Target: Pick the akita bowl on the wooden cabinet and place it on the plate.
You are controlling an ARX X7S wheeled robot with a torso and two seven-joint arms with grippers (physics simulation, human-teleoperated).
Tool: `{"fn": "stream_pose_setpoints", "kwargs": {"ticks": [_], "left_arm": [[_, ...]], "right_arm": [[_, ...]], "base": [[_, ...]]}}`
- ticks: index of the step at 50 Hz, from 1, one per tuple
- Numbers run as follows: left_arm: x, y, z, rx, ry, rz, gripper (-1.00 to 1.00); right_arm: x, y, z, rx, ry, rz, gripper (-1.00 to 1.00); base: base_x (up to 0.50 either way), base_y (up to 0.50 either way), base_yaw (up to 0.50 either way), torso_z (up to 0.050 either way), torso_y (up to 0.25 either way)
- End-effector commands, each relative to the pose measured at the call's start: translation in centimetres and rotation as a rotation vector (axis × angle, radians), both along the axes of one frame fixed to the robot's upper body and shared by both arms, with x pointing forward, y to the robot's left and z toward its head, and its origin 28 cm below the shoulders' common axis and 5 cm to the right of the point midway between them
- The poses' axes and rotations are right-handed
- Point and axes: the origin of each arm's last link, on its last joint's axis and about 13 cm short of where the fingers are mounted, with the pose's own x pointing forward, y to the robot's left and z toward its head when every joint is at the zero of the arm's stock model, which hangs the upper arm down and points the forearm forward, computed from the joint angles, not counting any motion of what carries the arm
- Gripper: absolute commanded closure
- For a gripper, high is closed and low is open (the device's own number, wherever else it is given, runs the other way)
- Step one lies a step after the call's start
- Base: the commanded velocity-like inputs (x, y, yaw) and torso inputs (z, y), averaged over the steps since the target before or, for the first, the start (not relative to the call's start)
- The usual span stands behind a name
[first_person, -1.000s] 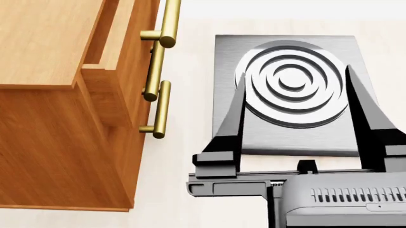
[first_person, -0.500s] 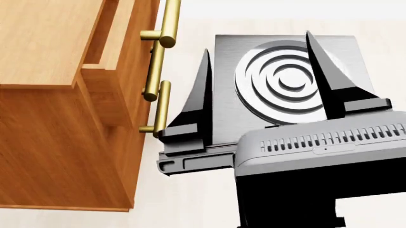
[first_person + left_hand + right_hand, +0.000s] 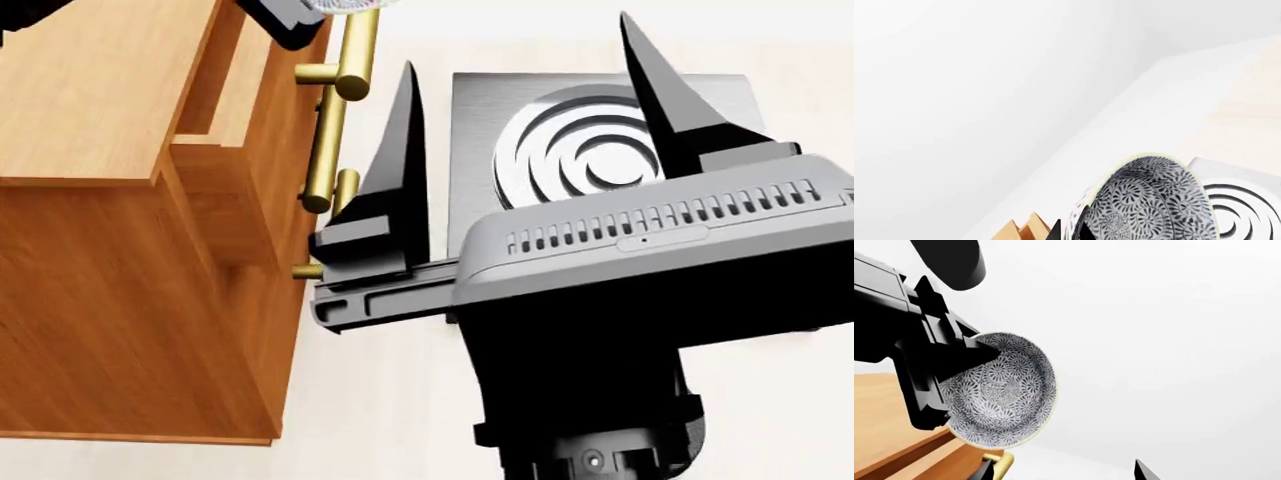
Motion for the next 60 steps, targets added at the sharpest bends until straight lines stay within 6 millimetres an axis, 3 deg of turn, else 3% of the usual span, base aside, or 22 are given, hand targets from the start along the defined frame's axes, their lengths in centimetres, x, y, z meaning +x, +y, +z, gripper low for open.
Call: {"fn": "stream_pose_setpoints", "kwargs": {"ticks": [1, 42, 60], "left_arm": [[-0.1, 0.5, -0.3, -0.016, -0.025, 0.003, 1.00], [-0.1, 1.0, -2.1, 0.000, -0.018, -0.051, 1.00], [-0.3, 1.3, -3.1, 0.006, -0.001, -0.085, 1.00]], "right_arm": [[0.4, 0.1, 0.1, -0.009, 0.007, -0.002, -1.00], [0.7, 0.5, 0.3, -0.016, 0.007, 0.010, -1.00], [-0.3, 0.7, 0.0, -0.011, -0.019, 0.017, -1.00]], "base": [[0.00, 0.00, 0.00, 0.000, 0.000], [0.00, 0.00, 0.00, 0.000, 0.000], [0.00, 0.00, 0.00, 0.001, 0.001]]}}
